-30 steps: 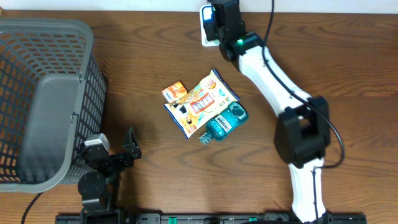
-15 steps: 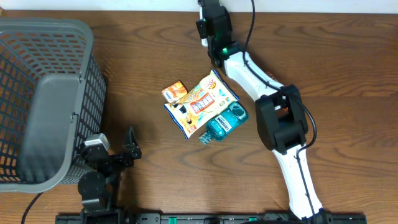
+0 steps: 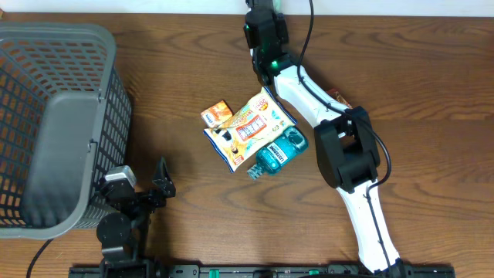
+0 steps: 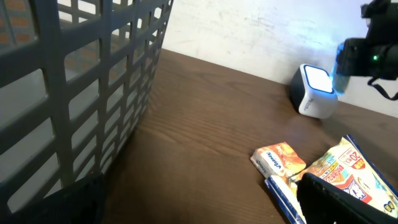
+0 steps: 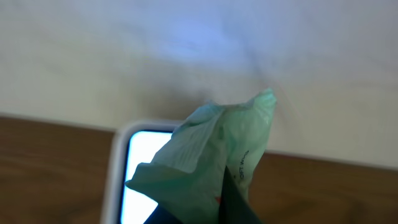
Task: Scan the item barcode
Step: 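Move the green pack to the table's right edge and release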
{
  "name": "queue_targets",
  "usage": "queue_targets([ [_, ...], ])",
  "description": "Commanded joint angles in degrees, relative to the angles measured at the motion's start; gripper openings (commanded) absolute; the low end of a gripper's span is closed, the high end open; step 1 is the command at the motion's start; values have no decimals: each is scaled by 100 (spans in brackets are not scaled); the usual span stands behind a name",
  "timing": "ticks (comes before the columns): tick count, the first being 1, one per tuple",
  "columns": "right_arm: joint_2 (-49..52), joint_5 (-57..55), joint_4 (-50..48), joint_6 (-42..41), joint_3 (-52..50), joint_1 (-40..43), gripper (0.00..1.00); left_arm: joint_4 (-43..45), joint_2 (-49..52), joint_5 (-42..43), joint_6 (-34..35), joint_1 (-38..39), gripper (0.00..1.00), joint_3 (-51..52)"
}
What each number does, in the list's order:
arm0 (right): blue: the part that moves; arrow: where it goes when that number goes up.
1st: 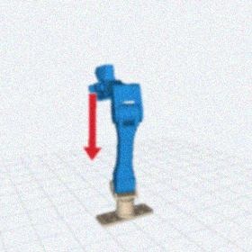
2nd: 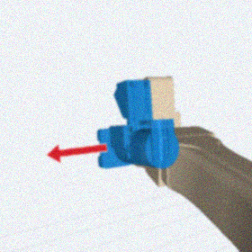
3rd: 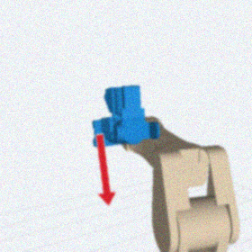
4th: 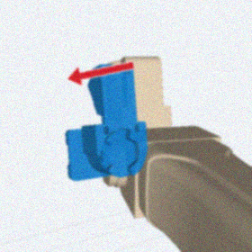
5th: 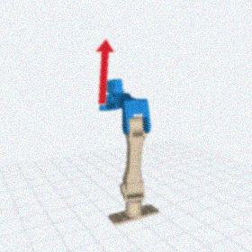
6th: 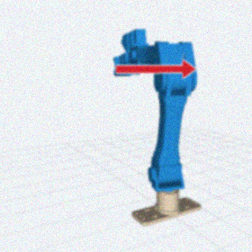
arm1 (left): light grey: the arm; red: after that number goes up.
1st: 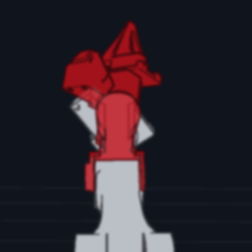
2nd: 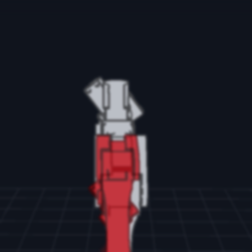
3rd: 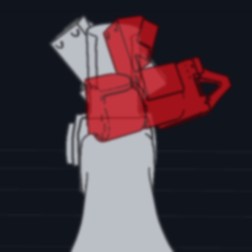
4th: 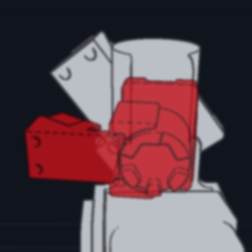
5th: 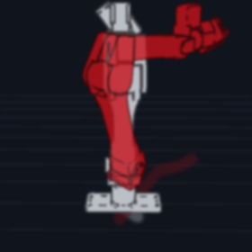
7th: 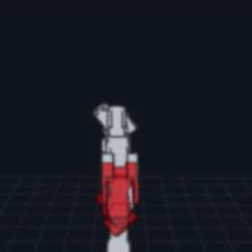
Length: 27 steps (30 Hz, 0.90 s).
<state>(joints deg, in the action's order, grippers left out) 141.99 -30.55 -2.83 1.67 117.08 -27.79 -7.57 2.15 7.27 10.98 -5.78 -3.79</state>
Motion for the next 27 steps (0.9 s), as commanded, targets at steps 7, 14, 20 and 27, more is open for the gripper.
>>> queue_targets([
  [7,-1464,-2216,1792,98,125,352,1,-50,-4,-46,72,11,98,142],
  [14,-1779,-2326,3436,-437,122,1510,1,-50,-4,-46,72,11,98,142],
  [20,-1451,-1014,4787,-1292,105,3010,1,-50,-4,-46,72,11,98,142],
  [27,-817,-713,5366,-1792,98,4253,1,-50,-4,-46,72,11,98,142],
])
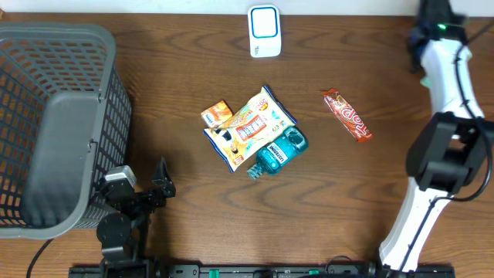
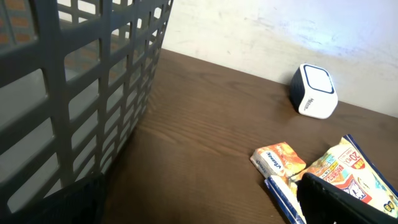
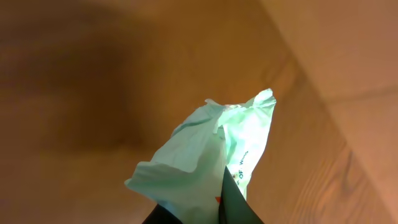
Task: Scan the item barcode
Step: 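Move the green pack to the table's right edge and release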
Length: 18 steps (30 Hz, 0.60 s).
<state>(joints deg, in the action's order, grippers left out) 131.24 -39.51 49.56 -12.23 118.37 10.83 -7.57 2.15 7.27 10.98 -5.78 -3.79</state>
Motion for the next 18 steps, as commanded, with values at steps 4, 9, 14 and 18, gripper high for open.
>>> queue_targets([
  [4,374,240,310,-415,-31,885,1,-50,-4,-46,72,11,98,142],
  [9,365,245,348,-446,-31,1370,1,-50,-4,-46,72,11,98,142],
  [14,299,79,354,-63,-20,1521,18,-50,-4,-46,72,11,98,142],
  [18,24,-131,319,-225,-15,1482,40,-50,-4,-46,72,11,98,142],
])
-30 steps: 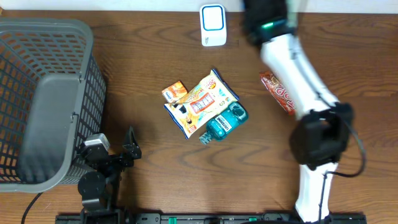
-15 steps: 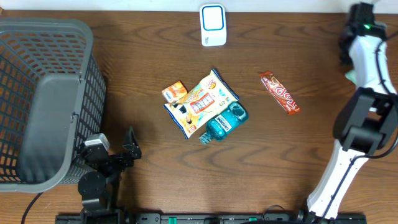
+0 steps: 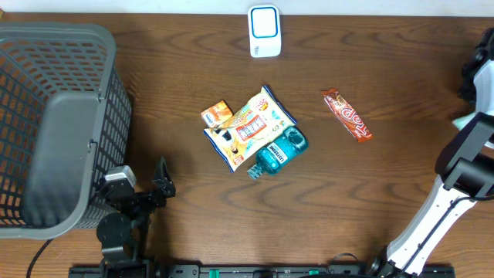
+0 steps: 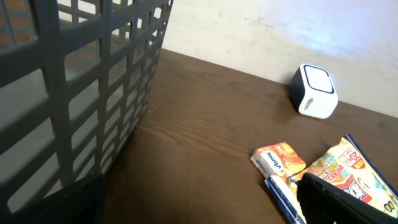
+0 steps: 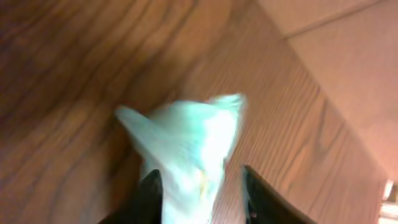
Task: Scan the item barcode
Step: 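Move the green pack to the table's right edge and release, then reach the right gripper to the red candy bar and grasp it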
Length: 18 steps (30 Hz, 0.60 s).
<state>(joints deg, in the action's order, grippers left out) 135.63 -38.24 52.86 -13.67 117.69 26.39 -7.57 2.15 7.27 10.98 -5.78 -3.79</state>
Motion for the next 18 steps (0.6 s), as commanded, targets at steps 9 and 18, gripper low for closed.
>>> queue_targets([
  [9,-2061,2347,33,-625,52,-339,95,-50,-4,-46,70,11,98,142],
  [18,-2970,6398,553,-240,50,-1093,98,-50,-4,-46,72,11,98,142],
])
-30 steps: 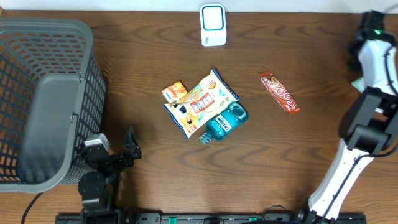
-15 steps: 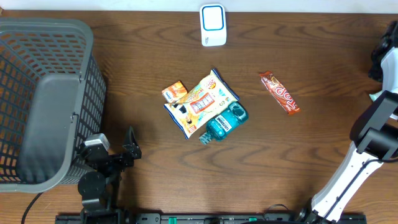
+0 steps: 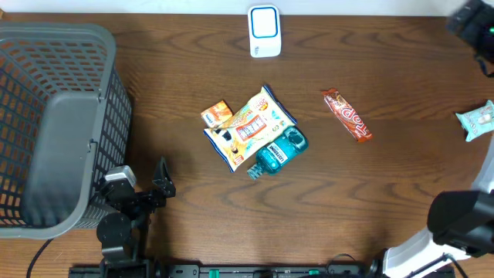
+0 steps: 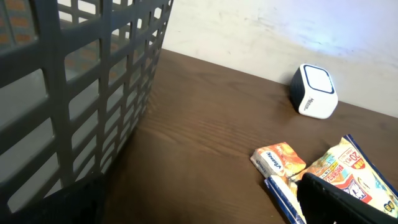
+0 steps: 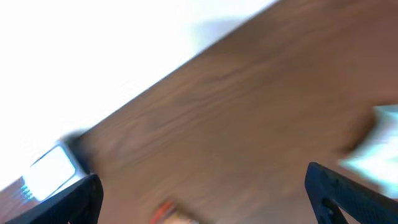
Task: Scan the item barcode
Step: 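Reach the right gripper to the red candy bar and grasp it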
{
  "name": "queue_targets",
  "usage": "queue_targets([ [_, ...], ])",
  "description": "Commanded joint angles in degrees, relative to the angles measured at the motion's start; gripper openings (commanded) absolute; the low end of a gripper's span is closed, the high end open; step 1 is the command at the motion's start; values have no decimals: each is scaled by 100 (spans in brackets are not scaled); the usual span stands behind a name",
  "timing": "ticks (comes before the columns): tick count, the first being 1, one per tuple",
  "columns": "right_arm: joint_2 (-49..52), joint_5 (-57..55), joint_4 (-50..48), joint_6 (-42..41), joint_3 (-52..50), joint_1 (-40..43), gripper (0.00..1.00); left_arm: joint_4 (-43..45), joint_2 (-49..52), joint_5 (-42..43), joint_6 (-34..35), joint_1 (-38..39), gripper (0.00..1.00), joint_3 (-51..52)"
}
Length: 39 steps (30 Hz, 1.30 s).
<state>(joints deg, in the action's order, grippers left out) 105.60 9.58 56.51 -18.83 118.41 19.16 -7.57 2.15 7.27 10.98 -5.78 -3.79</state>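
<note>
The mint-green packet [image 3: 475, 117] lies flat on the table at the far right, and shows as a pale blur [image 5: 373, 152] in the right wrist view. My right gripper [image 5: 202, 196] is open and empty, up near the back right corner [image 3: 469, 22]. The white scanner [image 3: 264, 31] stands at the middle of the back edge, also in the left wrist view [image 4: 316, 90] and the right wrist view [image 5: 53, 171]. My left gripper [image 4: 199, 205] rests open near the front left [image 3: 158, 185], with nothing between its fingers.
A grey mesh basket [image 3: 54, 123] fills the left side. In the middle lie a small orange packet [image 3: 217, 113], a snack bag [image 3: 251, 127] and a teal bottle [image 3: 279, 150]. A red candy bar [image 3: 347, 115] lies to their right.
The mint-green packet was between my right gripper's parted fingers, low over the table's right edge. Now it lies free on the table, and the empty gripper stands apart from it, toward the back.
My right gripper held the mint-green packet shut in front of the scanner's lit face. Then it held it at the far right, away from the scanner. Then its fingers stood apart around the packet near the table. Now the packet lies released. My left arm stayed still.
</note>
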Motion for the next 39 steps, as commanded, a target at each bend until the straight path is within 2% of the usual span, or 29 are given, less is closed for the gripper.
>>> queue_targets([
  [1,9,1598,306,538,-22,-555,98,-50,-4,-46,72,11,98,142],
  [3,11,1384,566,1257,-24,-933,96,-48,-4,-46,72,11,98,142],
  [4,42,1067,730,1617,-46,-1178,92,-50,-4,-46,72,11,98,142],
  [6,107,350,970,1912,-133,-1580,91,-50,-4,-46,72,11,98,142],
  [8,208,-485,1040,1932,-382,-2057,92,-50,-4,-46,72,11,98,142],
  [10,317,-988,997,1932,-682,-2465,99,-50,-4,-46,72,11,98,142],
  [16,699,-2225,428,1886,-1665,-3281,99,-50,-4,-46,72,11,98,142],
  [18,876,-2487,219,1888,-1915,-3392,99,-50,-4,-46,72,11,98,142],
  [19,955,-2566,127,1886,-2009,-3421,93,-50,-4,-46,72,11,98,142],
  [21,1128,-2686,-42,1882,-2155,-3453,87,-50,-4,-46,72,11,98,142],
  [26,1467,-2730,-407,1862,-2181,-3458,86,-50,-4,-46,72,11,98,142],
  [31,1709,-2848,-756,1814,-2184,-3458,70,-50,-4,-46,72,11,98,142],
  [33,1886,-3244,-835,1556,-2184,-3458,65,-50,-4,-46,72,11,98,142],
  [39,2398,-3453,-765,1462,-2184,-3458,61,-50,-4,-46,72,11,98,142],
])
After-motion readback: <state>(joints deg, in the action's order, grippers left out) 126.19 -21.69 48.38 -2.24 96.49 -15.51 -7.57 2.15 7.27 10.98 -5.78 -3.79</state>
